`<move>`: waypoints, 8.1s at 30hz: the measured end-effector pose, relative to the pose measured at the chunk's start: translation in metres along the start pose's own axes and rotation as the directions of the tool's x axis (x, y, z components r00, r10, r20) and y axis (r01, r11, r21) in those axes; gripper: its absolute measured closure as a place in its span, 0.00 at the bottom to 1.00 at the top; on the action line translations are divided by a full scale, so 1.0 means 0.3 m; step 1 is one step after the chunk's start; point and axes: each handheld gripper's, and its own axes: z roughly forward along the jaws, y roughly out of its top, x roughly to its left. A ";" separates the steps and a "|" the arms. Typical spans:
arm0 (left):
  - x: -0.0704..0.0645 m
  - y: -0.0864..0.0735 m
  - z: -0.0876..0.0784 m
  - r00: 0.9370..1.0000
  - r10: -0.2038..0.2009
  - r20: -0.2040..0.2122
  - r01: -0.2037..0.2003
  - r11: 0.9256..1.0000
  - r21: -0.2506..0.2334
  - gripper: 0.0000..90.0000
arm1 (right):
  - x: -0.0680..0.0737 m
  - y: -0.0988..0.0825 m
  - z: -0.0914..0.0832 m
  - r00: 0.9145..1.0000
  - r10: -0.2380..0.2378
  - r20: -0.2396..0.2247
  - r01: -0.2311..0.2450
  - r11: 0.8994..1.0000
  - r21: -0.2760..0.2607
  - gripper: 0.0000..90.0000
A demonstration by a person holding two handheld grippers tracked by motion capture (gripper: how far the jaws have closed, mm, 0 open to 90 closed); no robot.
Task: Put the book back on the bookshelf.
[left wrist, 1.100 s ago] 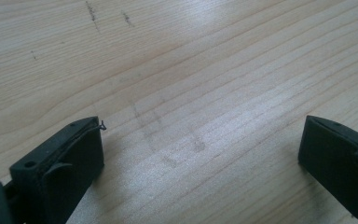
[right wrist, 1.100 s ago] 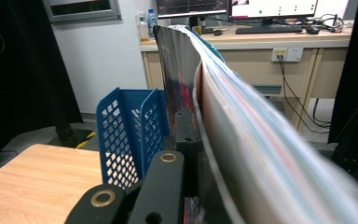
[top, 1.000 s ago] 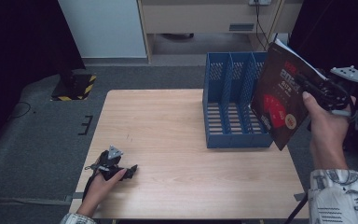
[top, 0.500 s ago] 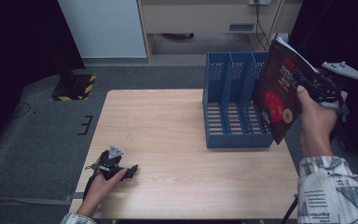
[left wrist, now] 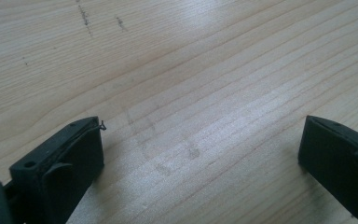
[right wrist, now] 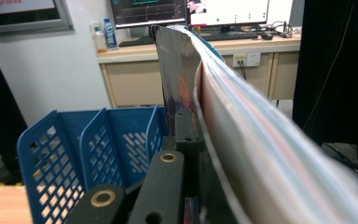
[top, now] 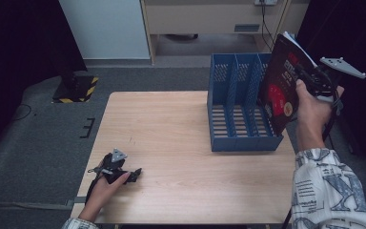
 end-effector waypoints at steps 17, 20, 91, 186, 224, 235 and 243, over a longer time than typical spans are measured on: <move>-0.001 0.003 0.003 1.000 0.002 0.003 -0.002 1.000 0.000 0.00 | 0.014 -0.038 0.089 1.000 -0.005 0.020 0.005 1.000 -0.012 0.97; -0.001 0.003 0.003 1.000 0.002 0.003 -0.002 1.000 0.000 0.00 | 0.021 -0.048 0.100 1.000 -0.012 0.018 0.012 1.000 -0.010 0.97; -0.004 0.009 0.009 1.000 0.003 0.002 -0.003 1.000 0.004 0.00 | 0.019 -0.300 0.190 0.997 -0.066 0.047 0.065 0.998 0.027 0.97; -0.003 0.010 0.010 1.000 0.005 0.004 -0.005 1.000 0.005 0.00 | 0.127 -0.358 0.076 0.992 -0.111 -0.065 0.119 0.985 0.127 0.06; -0.006 0.012 0.011 1.000 0.005 0.005 -0.005 1.000 0.003 0.00 | 0.168 -0.516 -0.157 0.982 -0.133 -0.135 0.154 0.974 0.166 0.11; -0.006 0.013 0.011 1.000 0.007 0.006 -0.007 1.000 0.005 0.00 | 0.263 -0.544 -0.187 0.967 -0.142 -0.210 0.183 0.965 0.189 0.13; -0.006 0.013 0.011 1.000 0.007 0.006 -0.007 1.000 0.005 0.00 | 0.334 -0.531 -0.192 0.954 -0.136 -0.267 0.190 0.963 0.189 0.13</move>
